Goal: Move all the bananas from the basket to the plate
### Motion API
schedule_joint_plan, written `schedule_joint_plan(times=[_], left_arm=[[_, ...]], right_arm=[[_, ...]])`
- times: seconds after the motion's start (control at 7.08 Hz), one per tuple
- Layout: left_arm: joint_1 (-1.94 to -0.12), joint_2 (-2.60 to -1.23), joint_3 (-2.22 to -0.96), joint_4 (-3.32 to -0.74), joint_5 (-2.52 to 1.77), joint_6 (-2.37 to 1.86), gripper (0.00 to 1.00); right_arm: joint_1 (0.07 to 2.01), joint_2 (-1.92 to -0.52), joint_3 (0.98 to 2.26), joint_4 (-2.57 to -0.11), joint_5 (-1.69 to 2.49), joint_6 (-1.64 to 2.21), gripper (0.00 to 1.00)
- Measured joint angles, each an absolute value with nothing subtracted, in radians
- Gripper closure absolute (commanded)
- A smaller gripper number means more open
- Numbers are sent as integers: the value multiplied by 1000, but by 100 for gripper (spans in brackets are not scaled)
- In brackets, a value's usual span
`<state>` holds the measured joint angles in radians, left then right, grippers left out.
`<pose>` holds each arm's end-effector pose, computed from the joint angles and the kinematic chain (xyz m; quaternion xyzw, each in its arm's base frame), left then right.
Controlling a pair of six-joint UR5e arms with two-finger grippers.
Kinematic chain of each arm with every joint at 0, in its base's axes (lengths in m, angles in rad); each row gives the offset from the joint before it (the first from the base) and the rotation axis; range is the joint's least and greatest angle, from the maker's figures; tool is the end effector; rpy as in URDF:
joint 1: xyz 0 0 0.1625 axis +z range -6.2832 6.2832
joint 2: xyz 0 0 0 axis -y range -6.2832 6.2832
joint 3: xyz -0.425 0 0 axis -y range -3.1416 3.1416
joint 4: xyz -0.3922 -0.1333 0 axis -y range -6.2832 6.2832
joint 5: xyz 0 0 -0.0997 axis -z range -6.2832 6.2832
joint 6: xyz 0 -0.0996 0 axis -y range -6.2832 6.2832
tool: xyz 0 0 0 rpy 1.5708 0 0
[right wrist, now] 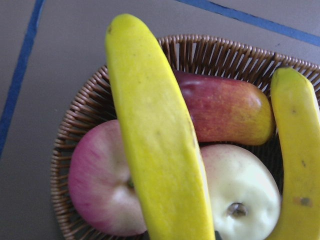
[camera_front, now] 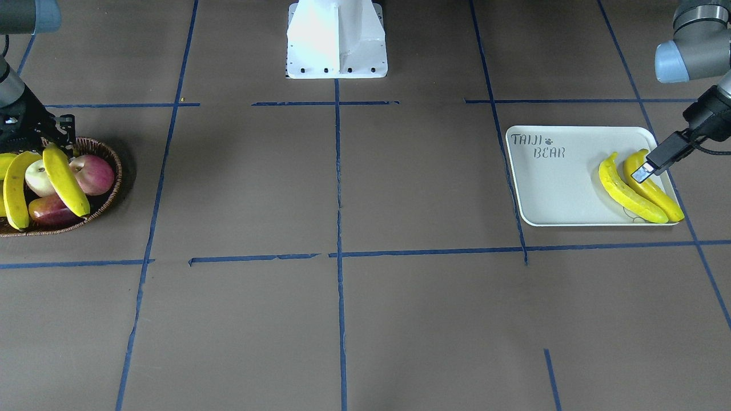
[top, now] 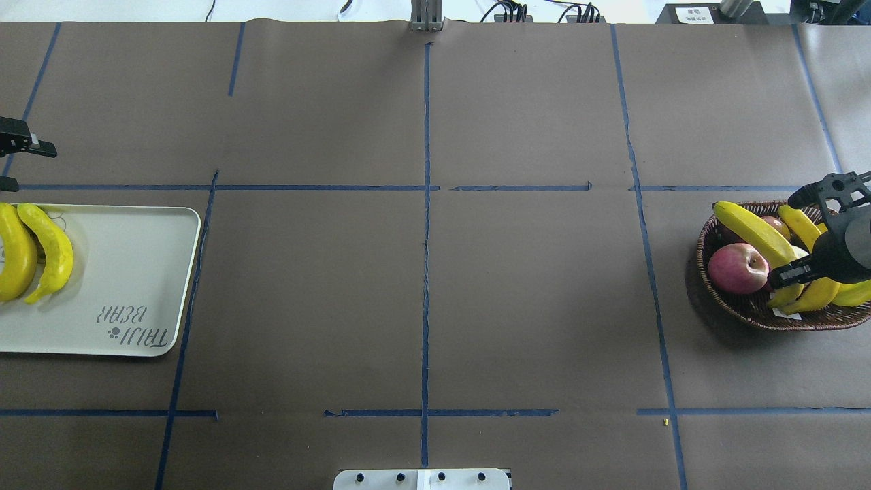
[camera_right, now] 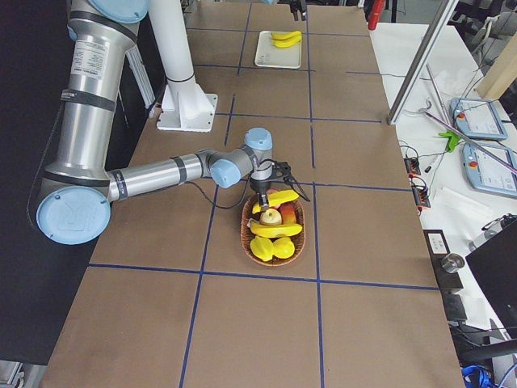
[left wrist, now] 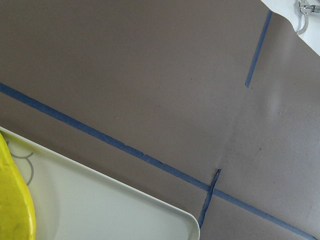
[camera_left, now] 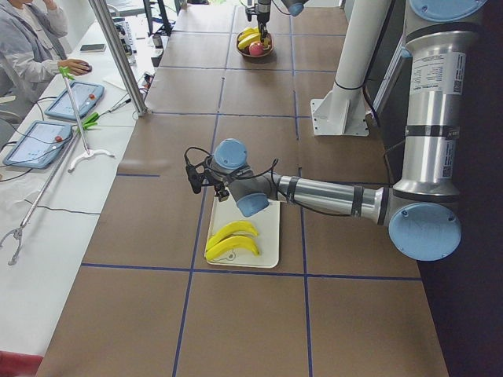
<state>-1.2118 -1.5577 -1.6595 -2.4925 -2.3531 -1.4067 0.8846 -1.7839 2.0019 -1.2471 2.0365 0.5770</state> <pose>0.1162 -0.4893 0.5124 0.0221 0.5542 -0.2482 0.7942 -0.2003 -0.3844 0.5179 0.0788 -0.3332 -0.1128 0.9328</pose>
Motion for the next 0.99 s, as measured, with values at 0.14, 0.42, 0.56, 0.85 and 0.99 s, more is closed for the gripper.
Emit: schedule_joint_plan(times=[0.14,0.42,0.56,0.85,0.99], left_arm=[[-1212,-1555,-1660,-2496,-2353,-1407,0],[-1189,-1557,-1660,-2525,-2353,-1405,0],[-1160,-1566,-1662,-2554,-2352,-1406,0],[-1112,-1621,-1668,-2576,-2352,-1410,0],[-1083,-1660,-1668,-2579,-2352,-1435,0]], right_arm=[[892,-1780,2054,-1284,2045,577,100],[904,-1712,2159,-1409,2092,585,100],[906,-1644,2171,-1446,2121,602,99],[889,-1465,2136,-1465,2169,727,98],[856,-1371,2112,-1464,2176,829,98]])
